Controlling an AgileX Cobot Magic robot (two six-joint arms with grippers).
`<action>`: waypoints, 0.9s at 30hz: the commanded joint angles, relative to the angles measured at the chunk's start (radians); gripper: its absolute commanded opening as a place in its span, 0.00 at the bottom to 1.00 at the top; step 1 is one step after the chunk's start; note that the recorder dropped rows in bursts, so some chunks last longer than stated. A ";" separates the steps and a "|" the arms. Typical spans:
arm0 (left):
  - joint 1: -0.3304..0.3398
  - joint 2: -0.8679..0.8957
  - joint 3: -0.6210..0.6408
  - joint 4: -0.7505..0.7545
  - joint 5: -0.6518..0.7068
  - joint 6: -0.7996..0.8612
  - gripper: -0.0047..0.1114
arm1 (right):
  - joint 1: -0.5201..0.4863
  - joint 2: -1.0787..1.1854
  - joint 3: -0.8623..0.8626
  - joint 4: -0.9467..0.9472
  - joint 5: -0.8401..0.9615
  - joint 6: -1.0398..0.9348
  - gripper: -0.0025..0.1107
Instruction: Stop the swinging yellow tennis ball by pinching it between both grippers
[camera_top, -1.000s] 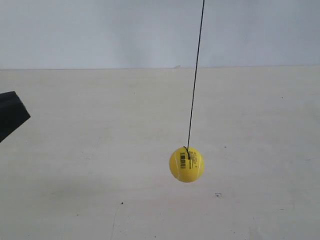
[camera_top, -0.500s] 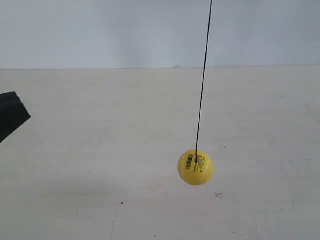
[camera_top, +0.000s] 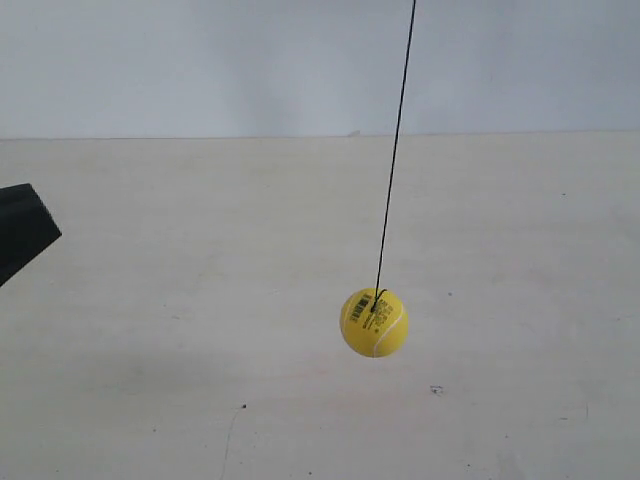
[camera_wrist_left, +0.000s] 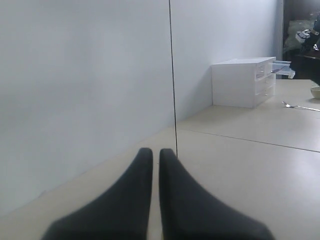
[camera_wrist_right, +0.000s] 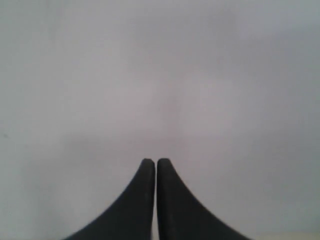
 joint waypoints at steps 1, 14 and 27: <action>0.001 -0.007 0.005 -0.002 -0.006 -0.009 0.08 | -0.153 -0.006 0.007 0.041 0.242 -0.085 0.02; 0.001 -0.007 0.005 -0.002 -0.006 -0.009 0.08 | -0.189 -0.006 0.007 0.012 0.626 -0.141 0.02; 0.001 -0.007 0.005 -0.002 -0.006 -0.009 0.08 | -0.189 -0.006 0.007 0.016 0.632 -0.138 0.02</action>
